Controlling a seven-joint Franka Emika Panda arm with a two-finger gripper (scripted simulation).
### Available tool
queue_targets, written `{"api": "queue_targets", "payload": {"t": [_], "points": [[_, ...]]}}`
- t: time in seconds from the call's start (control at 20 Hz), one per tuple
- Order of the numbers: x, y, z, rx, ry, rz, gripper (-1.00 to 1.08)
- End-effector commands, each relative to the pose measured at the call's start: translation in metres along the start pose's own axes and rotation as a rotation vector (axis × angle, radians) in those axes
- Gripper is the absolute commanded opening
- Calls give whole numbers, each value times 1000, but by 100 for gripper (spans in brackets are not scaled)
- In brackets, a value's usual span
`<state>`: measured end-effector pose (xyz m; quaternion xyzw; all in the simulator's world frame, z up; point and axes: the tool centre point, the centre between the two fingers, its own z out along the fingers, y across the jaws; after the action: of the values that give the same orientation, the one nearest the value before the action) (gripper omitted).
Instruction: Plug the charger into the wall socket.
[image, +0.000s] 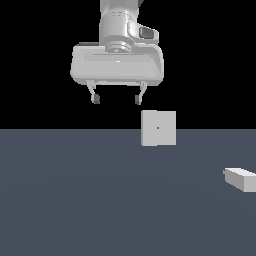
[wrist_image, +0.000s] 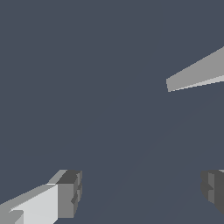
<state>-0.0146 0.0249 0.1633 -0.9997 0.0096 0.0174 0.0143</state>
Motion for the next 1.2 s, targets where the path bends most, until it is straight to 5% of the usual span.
{"api": "queue_targets", "payload": {"t": [0.0, 0.55, 1.15], "points": [[0, 0, 0, 0, 0, 0, 100], [-8, 22, 9, -4, 32, -1, 100], [-32, 97, 39, -17, 140, -2, 100]]}}
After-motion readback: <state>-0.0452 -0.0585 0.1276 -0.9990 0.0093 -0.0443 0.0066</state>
